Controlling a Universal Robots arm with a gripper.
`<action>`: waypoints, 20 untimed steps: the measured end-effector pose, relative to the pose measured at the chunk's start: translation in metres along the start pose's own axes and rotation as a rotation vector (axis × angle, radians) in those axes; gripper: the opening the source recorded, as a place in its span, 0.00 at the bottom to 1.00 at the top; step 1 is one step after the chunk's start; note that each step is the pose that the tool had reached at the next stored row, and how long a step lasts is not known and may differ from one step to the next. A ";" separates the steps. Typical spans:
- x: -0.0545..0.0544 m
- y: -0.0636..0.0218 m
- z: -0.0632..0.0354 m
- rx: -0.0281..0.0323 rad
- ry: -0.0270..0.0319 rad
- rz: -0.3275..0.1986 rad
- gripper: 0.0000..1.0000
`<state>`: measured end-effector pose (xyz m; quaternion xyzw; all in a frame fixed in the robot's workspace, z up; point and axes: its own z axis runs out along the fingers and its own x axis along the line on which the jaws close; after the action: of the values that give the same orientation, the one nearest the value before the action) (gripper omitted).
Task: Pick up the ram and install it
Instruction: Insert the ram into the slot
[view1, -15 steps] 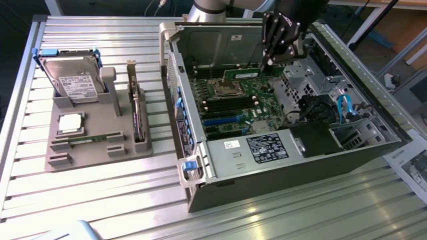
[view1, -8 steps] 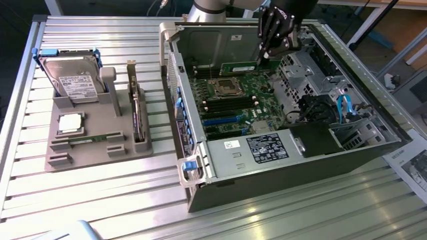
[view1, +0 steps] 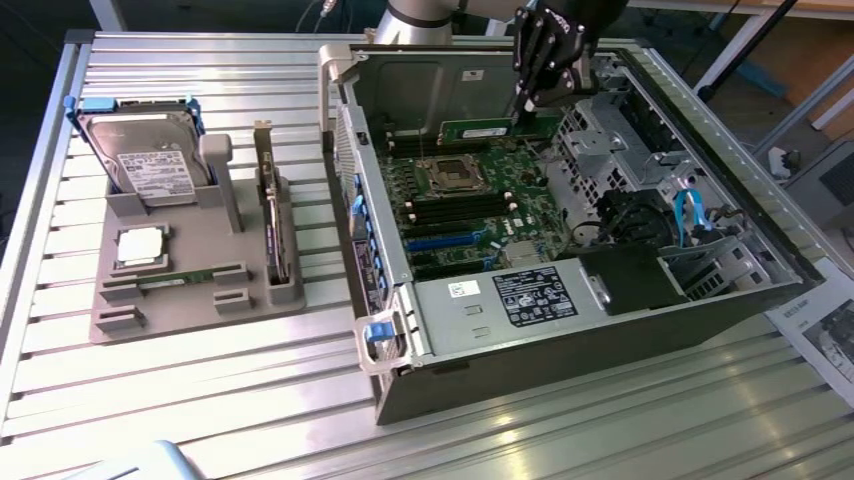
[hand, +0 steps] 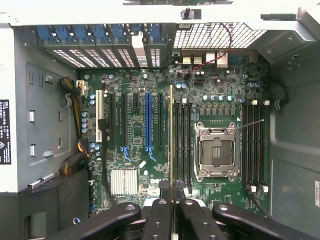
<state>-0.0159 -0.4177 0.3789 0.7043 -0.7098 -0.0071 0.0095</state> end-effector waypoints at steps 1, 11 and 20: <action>0.000 0.0000 0.0000 0.0000 0.0000 0.000 0.12; 0.000 -0.0002 0.0000 0.0000 -0.0003 0.006 0.12; -0.002 -0.0011 0.0004 -0.0001 -0.0012 0.023 0.12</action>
<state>-0.0148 -0.4156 0.3785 0.6960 -0.7180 -0.0075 0.0092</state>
